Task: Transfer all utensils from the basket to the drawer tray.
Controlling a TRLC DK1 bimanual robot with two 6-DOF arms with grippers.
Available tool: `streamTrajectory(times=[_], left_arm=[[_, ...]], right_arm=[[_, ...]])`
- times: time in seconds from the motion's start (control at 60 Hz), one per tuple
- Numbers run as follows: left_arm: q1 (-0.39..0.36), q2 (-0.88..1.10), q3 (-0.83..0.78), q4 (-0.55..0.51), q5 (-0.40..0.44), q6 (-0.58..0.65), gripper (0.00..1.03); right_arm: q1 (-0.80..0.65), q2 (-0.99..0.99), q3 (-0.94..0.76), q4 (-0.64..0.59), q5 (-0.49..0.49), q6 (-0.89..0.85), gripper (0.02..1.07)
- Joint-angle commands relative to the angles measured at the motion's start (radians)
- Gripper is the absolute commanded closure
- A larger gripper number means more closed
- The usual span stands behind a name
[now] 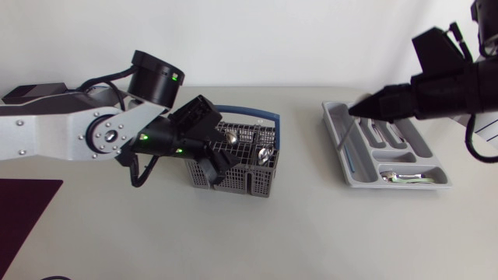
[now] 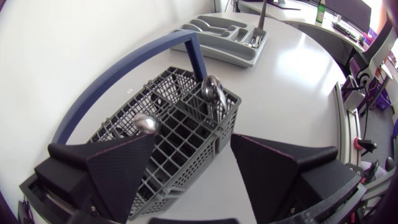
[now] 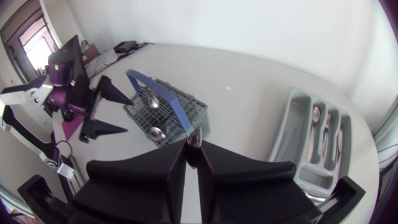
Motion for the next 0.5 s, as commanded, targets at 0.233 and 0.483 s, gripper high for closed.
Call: streamTrajectory(times=[0.233, 0.483], left_arm=[[-0.045, 0.167, 0.165, 0.012, -0.022, -0.101, 0.17], [-0.072, 0.207, 0.205, 0.012, -0.032, -0.126, 0.18]], right_arm=[[-0.363, 0.017, -0.227, 0.119, 0.116, -0.332, 1.01], [-0.527, 0.142, -0.321, 0.335, 0.185, -0.522, 1.01]])
